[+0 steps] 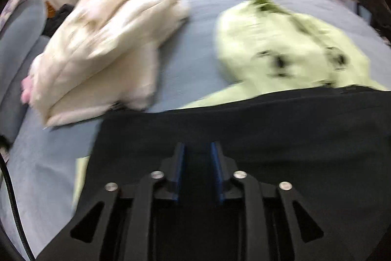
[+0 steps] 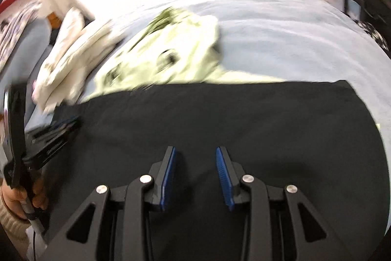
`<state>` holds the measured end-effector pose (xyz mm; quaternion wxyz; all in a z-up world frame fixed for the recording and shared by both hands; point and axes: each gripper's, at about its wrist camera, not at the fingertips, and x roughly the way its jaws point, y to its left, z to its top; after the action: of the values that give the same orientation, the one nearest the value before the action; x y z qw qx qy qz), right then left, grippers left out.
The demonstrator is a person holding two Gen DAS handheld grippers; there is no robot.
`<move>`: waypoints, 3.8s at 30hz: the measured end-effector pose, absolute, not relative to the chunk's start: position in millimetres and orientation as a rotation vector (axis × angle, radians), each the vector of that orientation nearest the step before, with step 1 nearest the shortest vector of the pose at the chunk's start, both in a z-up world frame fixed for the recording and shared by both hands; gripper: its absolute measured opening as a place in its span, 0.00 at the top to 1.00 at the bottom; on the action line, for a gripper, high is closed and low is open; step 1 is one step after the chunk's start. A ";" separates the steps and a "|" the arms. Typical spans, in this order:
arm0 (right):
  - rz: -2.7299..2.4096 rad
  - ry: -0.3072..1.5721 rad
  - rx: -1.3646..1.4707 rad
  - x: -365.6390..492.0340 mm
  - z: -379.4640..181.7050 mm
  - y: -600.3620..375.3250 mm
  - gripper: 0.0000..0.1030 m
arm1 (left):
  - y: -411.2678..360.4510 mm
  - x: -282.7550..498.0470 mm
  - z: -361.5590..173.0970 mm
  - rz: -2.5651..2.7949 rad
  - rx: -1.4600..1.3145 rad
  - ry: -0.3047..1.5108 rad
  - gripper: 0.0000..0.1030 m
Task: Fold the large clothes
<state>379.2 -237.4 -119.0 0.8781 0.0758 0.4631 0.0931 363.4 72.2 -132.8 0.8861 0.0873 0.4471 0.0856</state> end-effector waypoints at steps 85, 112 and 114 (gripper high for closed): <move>0.224 1.028 0.252 439.3 -18.9 -244.1 0.17 | 65.4 428.8 -56.0 -0.069 0.035 1.094 0.34; 0.212 1.073 0.254 626.5 -117.0 -208.3 0.95 | 38.4 548.7 -107.2 -0.007 0.088 1.020 0.98; 0.229 1.016 0.260 612.3 -98.4 -210.2 0.95 | 38.3 530.9 -84.5 0.012 0.089 0.942 0.98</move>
<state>612.3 -210.2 -98.4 0.8594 0.1238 0.4840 0.1090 530.9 38.3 -84.5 0.8900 0.0430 0.4538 0.0056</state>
